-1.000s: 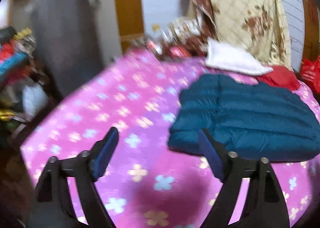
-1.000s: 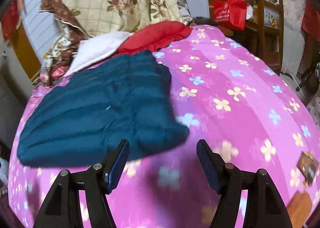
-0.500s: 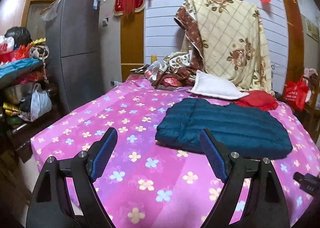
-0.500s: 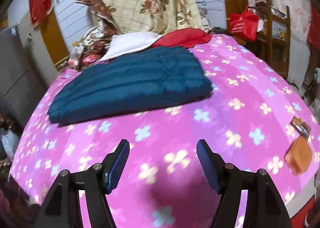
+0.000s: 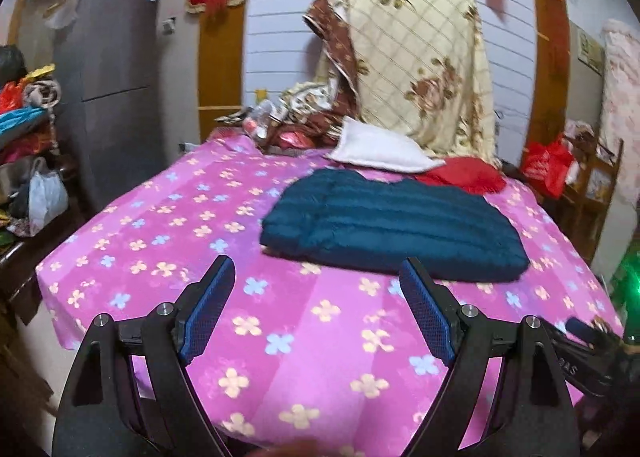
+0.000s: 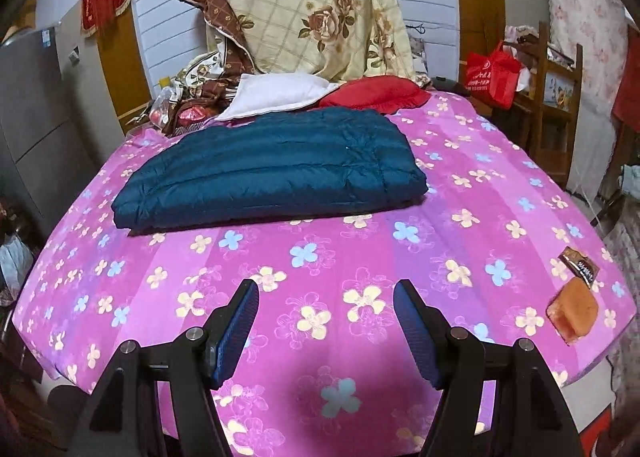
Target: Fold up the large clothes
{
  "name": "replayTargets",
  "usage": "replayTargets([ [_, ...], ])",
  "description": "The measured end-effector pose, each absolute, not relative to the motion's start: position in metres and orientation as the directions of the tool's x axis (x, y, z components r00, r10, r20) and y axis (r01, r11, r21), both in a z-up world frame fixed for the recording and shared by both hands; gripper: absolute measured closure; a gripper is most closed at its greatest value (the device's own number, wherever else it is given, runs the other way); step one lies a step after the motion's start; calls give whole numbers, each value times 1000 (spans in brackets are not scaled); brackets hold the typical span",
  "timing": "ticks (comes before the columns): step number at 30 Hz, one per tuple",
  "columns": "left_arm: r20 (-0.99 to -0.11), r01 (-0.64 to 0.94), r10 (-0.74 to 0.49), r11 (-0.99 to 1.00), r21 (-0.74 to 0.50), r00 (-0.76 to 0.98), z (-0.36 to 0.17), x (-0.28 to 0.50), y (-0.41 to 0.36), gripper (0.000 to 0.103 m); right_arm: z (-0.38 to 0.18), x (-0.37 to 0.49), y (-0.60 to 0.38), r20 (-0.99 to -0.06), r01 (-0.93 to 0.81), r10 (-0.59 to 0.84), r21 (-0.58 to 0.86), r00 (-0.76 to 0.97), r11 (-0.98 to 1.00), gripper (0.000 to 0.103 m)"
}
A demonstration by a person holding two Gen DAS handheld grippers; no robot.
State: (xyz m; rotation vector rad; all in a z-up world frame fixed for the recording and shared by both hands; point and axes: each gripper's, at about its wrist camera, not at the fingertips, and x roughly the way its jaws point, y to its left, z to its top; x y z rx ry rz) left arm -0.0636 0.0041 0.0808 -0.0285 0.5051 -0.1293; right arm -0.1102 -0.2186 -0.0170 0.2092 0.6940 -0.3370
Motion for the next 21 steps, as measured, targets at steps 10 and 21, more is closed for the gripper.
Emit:
replayTargets([
  [10, -519, 177, -158, 984, -13, 840, 69, -70, -22, 18, -26, -111, -223, -675, 400, -261, 56, 690, 915, 35],
  [21, -511, 156, -141, 988, -14, 848, 66, -73, -22, 18, -33, -107, -214, -690, 404, -278, 22, 668, 915, 35],
])
